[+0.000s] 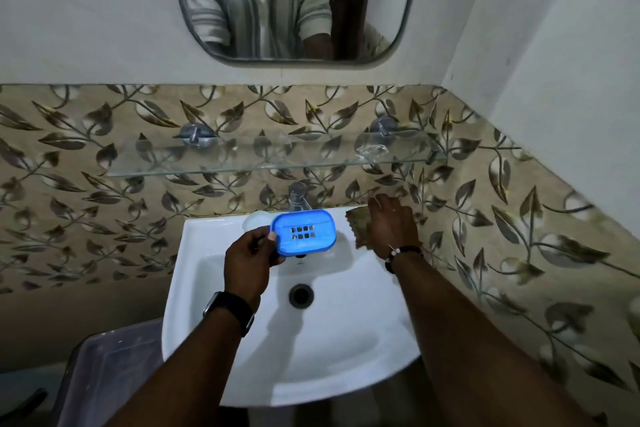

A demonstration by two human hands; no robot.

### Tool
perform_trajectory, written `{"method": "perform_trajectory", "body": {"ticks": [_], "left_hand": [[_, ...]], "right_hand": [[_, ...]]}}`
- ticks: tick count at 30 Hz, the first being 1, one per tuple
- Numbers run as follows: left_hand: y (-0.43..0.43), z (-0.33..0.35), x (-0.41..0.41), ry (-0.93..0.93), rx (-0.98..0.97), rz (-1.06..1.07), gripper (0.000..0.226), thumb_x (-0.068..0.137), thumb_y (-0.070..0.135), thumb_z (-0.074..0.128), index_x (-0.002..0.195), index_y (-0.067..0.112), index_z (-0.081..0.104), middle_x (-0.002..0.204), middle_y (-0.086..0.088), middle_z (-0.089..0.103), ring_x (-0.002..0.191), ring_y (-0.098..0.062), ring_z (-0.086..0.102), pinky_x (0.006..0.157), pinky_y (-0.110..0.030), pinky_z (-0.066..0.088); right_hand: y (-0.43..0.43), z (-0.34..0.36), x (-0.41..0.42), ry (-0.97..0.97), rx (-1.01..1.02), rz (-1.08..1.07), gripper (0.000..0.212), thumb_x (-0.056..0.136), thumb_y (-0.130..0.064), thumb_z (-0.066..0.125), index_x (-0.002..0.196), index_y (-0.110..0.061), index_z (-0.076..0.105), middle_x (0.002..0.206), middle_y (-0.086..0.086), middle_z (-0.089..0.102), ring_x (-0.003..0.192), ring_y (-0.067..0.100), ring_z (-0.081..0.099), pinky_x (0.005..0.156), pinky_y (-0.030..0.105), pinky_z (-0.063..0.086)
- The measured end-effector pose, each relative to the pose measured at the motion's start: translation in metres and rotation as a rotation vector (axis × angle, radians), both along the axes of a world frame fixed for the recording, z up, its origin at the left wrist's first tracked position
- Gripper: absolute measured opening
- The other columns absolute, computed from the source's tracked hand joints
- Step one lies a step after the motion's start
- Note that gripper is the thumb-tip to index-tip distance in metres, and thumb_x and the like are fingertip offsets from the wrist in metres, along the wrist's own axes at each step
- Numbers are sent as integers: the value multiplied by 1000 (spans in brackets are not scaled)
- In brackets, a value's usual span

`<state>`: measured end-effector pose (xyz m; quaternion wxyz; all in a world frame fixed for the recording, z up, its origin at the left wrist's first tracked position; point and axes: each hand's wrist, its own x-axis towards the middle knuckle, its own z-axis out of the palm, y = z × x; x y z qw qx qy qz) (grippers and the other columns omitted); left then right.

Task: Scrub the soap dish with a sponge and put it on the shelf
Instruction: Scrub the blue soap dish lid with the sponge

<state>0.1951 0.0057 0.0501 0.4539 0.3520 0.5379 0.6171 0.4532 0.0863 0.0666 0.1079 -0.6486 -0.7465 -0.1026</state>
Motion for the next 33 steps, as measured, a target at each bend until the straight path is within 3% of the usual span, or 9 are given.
{"method": "perform_trajectory", "body": {"ticks": [4,9,12,17,21,24,27,29,33], "left_hand": [[0,-5,11,17,-7,10,17,97,9,63,111,2,70,92,-15,74,69,-11,72,62,-23,60],[-6,-12,15,29,-22,33,17,97,10,63,111,4,71,92,-12,77,76,-20,72,68,-30,62],[-9,-14,14,42,-36,44,20,97,12,63,114,3,71,93,-12,77,78,-22,72,71,-33,63],[-9,-15,14,50,-46,64,20,97,12,63,114,5,71,94,-12,77,78,-20,74,70,-31,63],[-10,-17,12,50,-45,56,19,98,13,62,113,7,71,93,-7,79,80,-18,75,70,-30,63],[-10,-17,11,54,-45,51,19,99,13,60,114,8,71,95,-7,79,81,-19,75,71,-30,63],[-8,-13,11,36,-47,42,20,100,11,59,115,4,70,99,-16,76,84,-26,74,72,-34,64],[-8,-10,13,12,-52,22,21,100,9,57,116,1,68,99,-21,74,85,-30,72,73,-37,64],[-9,2,16,-32,-46,2,20,100,7,57,114,-1,68,98,-23,73,85,-30,70,72,-33,64]], "right_hand": [[26,-37,3,-17,-192,-46,50,91,-23,54,140,-15,46,143,7,49,133,30,44,103,42,38],[44,-63,5,13,-324,-90,56,86,-38,65,137,-20,51,138,4,53,132,28,47,108,44,39],[43,-76,5,-68,-333,-61,51,89,-32,63,135,-16,51,134,6,56,126,30,52,107,42,40],[42,-87,2,-135,-267,-36,36,98,-11,37,129,-12,56,129,10,59,123,31,53,107,43,39],[45,-80,5,-179,-245,2,30,95,-10,40,111,-14,65,115,10,66,109,31,61,97,40,44],[50,-72,11,-158,-259,15,30,97,-15,41,105,-19,69,111,6,70,105,28,63,99,39,43],[48,-59,17,47,-242,-107,29,97,-17,47,116,-21,68,120,3,68,115,27,61,105,40,42],[43,-46,20,314,-146,-221,28,95,-16,51,119,-17,67,122,8,68,115,32,62,98,43,47],[28,-8,16,755,101,-260,18,94,-18,54,104,-8,66,105,17,69,97,38,63,78,40,50]]}}
